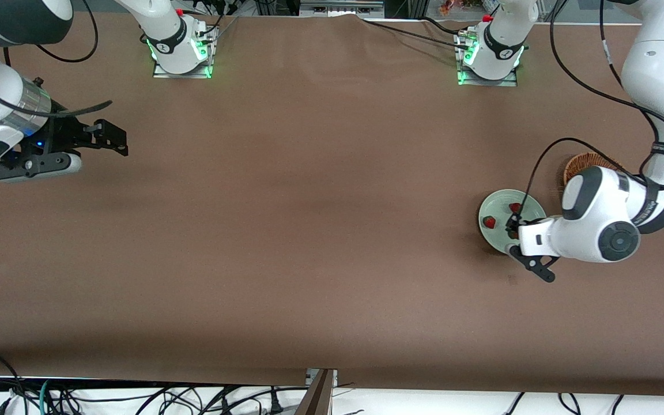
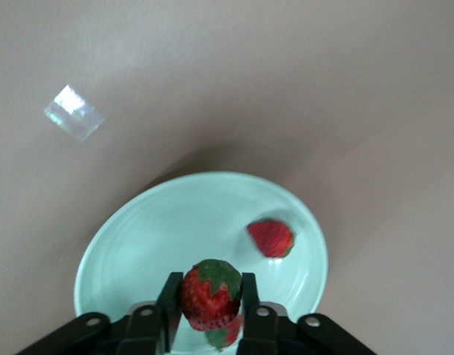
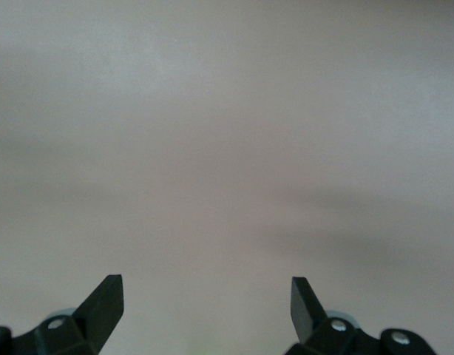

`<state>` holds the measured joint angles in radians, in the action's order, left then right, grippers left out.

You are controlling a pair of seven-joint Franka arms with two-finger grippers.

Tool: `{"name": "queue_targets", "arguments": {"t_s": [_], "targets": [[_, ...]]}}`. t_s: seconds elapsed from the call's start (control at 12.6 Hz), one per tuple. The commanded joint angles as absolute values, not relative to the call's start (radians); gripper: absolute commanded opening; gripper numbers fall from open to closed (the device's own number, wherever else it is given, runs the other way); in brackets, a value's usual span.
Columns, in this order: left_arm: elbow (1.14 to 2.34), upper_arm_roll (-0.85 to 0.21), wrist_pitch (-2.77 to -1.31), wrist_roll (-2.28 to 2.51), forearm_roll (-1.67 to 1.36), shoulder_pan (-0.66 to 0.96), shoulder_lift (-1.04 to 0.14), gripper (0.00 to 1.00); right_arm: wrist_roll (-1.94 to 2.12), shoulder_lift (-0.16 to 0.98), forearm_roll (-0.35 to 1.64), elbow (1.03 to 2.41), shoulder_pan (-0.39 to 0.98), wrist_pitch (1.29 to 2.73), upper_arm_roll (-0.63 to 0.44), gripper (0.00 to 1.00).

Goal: Collect all strawberries into plate
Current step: 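Carry the strawberry over the plate while the right gripper returns to rest, then open the left gripper to drop the strawberry onto the plate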

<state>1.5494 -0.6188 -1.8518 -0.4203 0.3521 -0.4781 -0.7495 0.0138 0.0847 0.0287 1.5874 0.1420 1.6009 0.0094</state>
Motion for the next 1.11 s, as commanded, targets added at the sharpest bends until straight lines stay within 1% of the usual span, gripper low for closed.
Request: {"name": "queue_targets", "arguments": {"t_s": [0.0, 0.24, 0.4, 0.55, 0.63, 0.71, 0.79, 0.87, 1.03], "targets": [[1.560, -0.632, -1.859, -0.448, 0.371, -0.476, -0.741, 1.00, 0.006, 0.045, 0.008, 1.620, 0.121, 1.611, 0.046, 1.00], [1.548, -0.643, -1.844, -0.443, 0.359, -0.477, -0.727, 1.00, 0.008, 0.041, 0.006, 1.620, 0.120, 1.609, 0.043, 1.00], [1.543, -0.653, -1.839, -0.401, 0.351, -0.469, -0.680, 1.00, 0.012, 0.038, 0.003, 1.608, 0.120, 1.609, 0.034, 1.00], [1.545, -0.696, -1.826, -0.339, 0.277, -0.477, -0.643, 1.00, 0.017, 0.043, 0.005, 1.542, 0.110, 1.580, 0.019, 1.00], [1.539, -0.701, -1.797, -0.327, 0.259, -0.468, -0.615, 1.00, 0.024, 0.043, 0.006, 1.504, 0.109, 1.563, -0.007, 1.00], [1.511, -0.710, -1.766, -0.328, 0.252, -0.465, -0.603, 1.00, 0.028, 0.051, 0.015, 1.485, 0.109, 1.565, -0.035, 1.00], [1.484, -0.727, -1.732, -0.327, 0.253, -0.465, -0.601, 1.00, 0.023, 0.061, 0.017, 1.485, 0.109, 1.575, -0.040, 1.00], [1.436, -0.729, -1.685, -0.327, 0.267, -0.453, -0.603, 1.00, 0.008, 0.078, 0.020, 1.482, 0.107, 1.578, -0.040, 1.00], [1.388, -0.719, -1.612, -0.328, 0.270, -0.436, -0.601, 1.00, 0.009, 0.087, 0.026, 1.482, 0.109, 1.578, -0.038, 1.00]]}}
